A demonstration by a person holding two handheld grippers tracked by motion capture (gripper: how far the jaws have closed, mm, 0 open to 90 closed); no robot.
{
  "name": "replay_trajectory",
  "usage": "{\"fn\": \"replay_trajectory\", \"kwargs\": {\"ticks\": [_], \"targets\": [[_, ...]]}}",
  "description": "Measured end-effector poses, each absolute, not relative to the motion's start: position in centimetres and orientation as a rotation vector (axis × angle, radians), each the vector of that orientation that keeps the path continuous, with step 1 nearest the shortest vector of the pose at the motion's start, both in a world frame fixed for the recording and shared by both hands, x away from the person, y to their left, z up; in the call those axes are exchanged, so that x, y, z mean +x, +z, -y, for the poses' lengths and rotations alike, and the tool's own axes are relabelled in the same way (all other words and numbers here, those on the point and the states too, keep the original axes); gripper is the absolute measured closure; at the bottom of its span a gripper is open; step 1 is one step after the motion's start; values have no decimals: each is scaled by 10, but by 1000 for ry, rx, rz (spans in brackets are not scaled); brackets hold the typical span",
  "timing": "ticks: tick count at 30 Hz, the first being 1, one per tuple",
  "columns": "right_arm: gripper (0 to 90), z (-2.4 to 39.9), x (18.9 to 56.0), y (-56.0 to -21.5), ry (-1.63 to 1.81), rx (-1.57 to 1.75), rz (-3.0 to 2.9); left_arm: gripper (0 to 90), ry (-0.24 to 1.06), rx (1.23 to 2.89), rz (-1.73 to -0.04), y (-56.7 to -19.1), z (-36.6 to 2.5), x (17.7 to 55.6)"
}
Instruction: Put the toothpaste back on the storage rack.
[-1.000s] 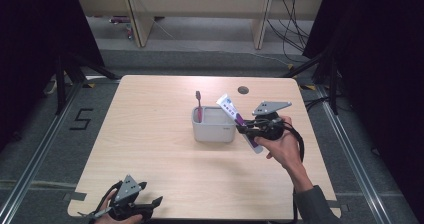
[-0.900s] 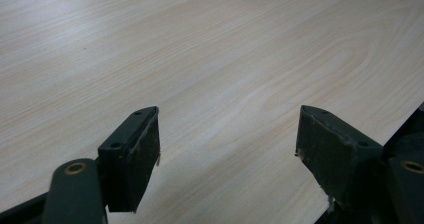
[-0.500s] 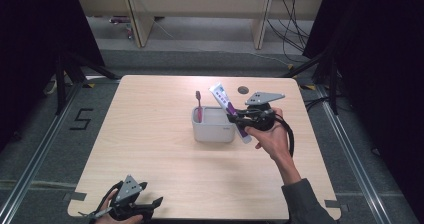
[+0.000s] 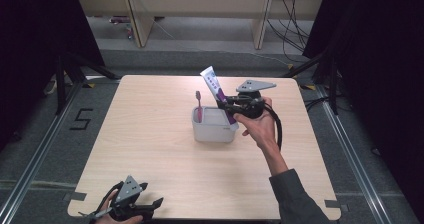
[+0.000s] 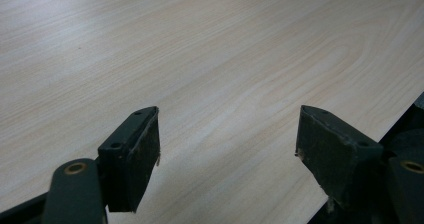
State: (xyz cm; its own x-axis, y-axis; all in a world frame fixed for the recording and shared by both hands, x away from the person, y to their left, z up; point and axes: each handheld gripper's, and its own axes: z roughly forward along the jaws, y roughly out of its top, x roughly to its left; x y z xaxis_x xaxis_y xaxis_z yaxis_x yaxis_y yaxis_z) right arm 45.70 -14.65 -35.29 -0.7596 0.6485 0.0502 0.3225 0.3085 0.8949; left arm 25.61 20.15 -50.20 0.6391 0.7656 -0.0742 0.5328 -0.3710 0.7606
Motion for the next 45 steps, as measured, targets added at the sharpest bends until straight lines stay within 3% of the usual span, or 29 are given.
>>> {"fn": "replay_trajectory", "kwargs": {"ticks": [26,45], "targets": [[719,120,499,-376,1489,949,-2178,254,359,2073,-1004,-503,-201,255],[713,117,506,-399,1505,1010,-2182,254,360,2073,-1005,-502,-200,254]]}}
